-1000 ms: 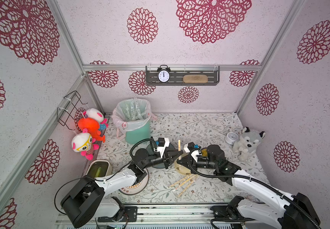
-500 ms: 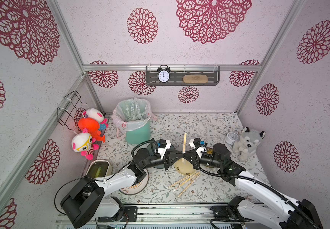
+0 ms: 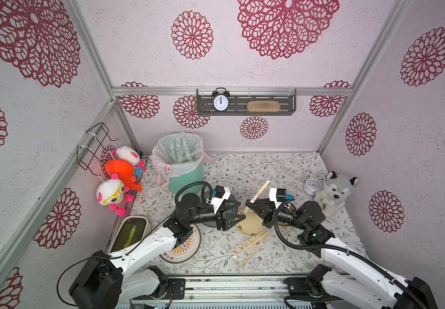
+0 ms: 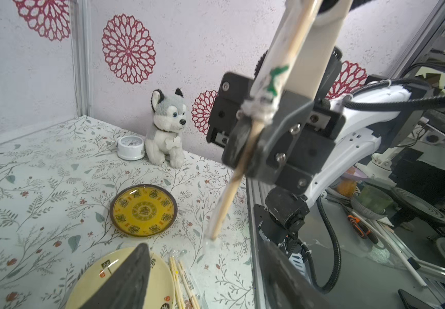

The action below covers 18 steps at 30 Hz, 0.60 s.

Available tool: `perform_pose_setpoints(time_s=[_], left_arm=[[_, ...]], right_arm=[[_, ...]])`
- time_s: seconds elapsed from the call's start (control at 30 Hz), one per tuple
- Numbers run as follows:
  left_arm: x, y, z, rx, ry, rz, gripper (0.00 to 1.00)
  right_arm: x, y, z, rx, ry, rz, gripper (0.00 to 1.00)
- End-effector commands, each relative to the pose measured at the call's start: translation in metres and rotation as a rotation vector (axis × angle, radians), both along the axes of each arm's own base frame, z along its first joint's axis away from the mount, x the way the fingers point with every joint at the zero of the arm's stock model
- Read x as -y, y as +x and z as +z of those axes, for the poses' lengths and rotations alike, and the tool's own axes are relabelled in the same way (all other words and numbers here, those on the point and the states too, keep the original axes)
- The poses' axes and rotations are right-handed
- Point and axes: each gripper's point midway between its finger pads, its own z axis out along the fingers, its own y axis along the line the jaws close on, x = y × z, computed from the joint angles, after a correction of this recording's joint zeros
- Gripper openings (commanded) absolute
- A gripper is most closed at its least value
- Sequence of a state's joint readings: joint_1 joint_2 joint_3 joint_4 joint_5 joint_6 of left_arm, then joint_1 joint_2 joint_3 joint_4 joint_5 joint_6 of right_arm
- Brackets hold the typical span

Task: Remove the packaging of disposable chopsticks
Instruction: Remove the packet bag from the disposable chopsticks.

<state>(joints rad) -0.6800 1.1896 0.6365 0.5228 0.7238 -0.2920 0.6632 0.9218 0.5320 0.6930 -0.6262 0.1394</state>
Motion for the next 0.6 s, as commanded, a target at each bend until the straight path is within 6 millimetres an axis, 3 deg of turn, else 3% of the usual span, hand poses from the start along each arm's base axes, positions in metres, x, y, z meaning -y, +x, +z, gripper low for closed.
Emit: perform_pose_setpoints(time_s=[0.0,0.23,0.57], left_arm=[[-0.001,0.002,0.027,0.079,-0.036,0.015,0.72],[0.009,0.010,0.056,0.147,-0.023,-0.006,0.73],[0.025,0.017,0.073,0.171,-0.033,-0.062,0.55]], right_arm=[[-0.002,-0.007,0.005,0.015,0.031,0.039,0.00],[-0.010,-0.007,-0.010,-0.028,0.006,0.085,0.00],[-0.015,-0.003,-0.017,-0.044,-0.007,0.093,0.00]])
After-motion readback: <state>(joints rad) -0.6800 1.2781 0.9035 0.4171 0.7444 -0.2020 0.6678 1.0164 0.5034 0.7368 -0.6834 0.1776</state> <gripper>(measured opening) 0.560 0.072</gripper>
